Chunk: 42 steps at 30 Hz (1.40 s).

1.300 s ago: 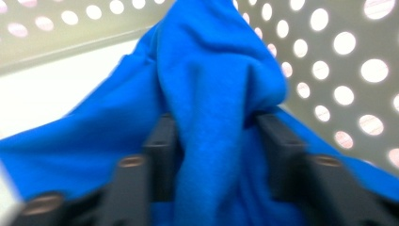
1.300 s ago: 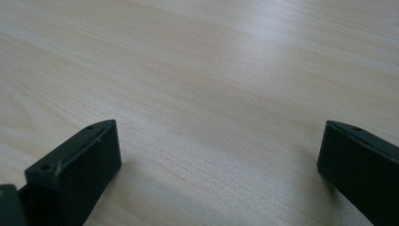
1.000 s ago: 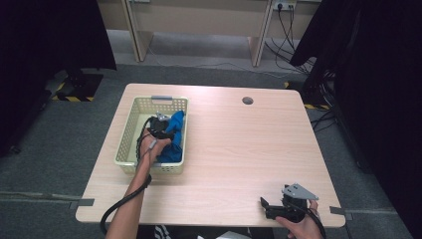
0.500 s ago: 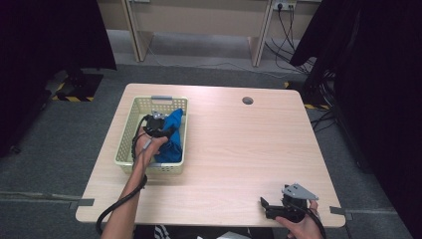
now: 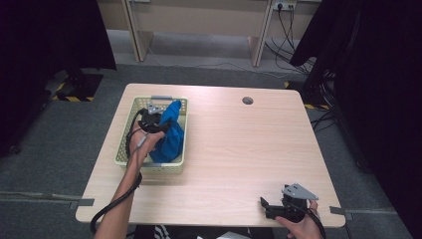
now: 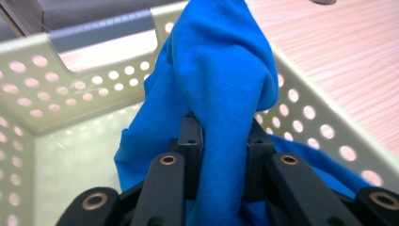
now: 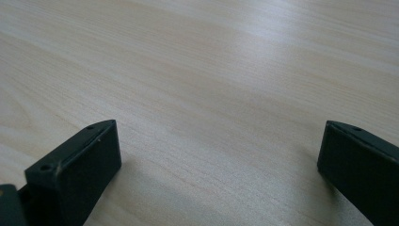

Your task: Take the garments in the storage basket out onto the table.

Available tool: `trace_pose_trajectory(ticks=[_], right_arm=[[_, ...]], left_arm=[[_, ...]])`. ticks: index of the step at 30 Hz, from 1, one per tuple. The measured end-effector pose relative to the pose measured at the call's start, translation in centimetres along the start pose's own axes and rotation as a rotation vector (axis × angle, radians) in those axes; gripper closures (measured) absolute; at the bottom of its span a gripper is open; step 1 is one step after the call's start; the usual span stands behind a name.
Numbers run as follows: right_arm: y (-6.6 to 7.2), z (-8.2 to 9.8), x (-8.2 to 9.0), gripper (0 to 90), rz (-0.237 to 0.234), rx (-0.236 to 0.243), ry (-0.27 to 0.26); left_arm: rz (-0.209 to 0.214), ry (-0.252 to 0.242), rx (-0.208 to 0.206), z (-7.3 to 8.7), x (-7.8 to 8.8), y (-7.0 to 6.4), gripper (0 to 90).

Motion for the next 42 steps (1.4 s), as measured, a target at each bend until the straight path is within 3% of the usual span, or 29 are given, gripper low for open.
trace_pose_trajectory(ticks=[18,42], right_arm=[[0.0,0.0,0.0,0.2,0.0,-0.003,-0.001],[0.0,0.0,-0.1,0.2,0.001,-0.002,-0.006]], left_arm=[[0.026,-0.071,-0.024,-3.6,3.1,-1.5,73.9],[0.07,-0.117,-0.039,-7.2,6.3,-3.7,73.7]])
Point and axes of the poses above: each handheld gripper's, and its own axes: x roughly backward along the jaws, z roughly out of its underside, y roughly to its left, the point moved 1 cm from there along -x, roughly forward along the jaws, and after that the axes turned 10 degrees about -y, right-handed, at the moved point
